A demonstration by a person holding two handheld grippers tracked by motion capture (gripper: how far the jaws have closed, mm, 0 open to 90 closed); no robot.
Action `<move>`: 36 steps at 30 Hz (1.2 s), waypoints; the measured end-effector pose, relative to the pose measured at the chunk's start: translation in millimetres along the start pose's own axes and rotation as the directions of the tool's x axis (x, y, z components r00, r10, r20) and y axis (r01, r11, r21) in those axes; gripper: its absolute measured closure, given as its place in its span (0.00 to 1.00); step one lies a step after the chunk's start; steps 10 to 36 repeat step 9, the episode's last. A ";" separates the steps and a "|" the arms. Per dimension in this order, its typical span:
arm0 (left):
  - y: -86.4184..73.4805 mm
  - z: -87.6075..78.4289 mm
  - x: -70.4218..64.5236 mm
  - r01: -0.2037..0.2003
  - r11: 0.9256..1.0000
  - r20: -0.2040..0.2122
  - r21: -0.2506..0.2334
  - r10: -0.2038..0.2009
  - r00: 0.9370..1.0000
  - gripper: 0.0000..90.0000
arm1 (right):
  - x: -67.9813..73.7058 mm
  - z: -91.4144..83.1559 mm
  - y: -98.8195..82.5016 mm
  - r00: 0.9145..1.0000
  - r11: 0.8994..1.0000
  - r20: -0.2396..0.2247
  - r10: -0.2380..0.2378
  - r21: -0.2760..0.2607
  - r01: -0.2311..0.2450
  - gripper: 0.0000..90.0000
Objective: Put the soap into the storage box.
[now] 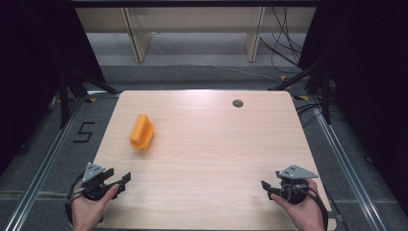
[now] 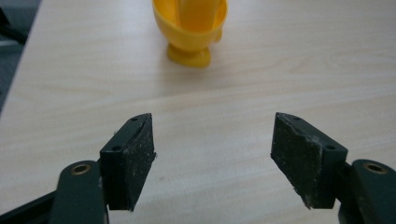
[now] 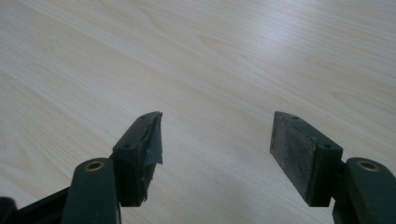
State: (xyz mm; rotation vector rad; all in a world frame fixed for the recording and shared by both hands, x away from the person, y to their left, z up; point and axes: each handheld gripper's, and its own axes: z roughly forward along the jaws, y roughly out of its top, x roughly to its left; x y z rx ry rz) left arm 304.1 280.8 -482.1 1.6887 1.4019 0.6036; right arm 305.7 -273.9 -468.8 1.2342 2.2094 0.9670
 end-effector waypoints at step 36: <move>-3.7 6.5 1.5 -0.013 1.000 0.037 -0.026 0.014 0.999 0.34 | -0.6 -0.5 0.9 0.999 0.999 0.001 0.038 0.001 -0.038 0.39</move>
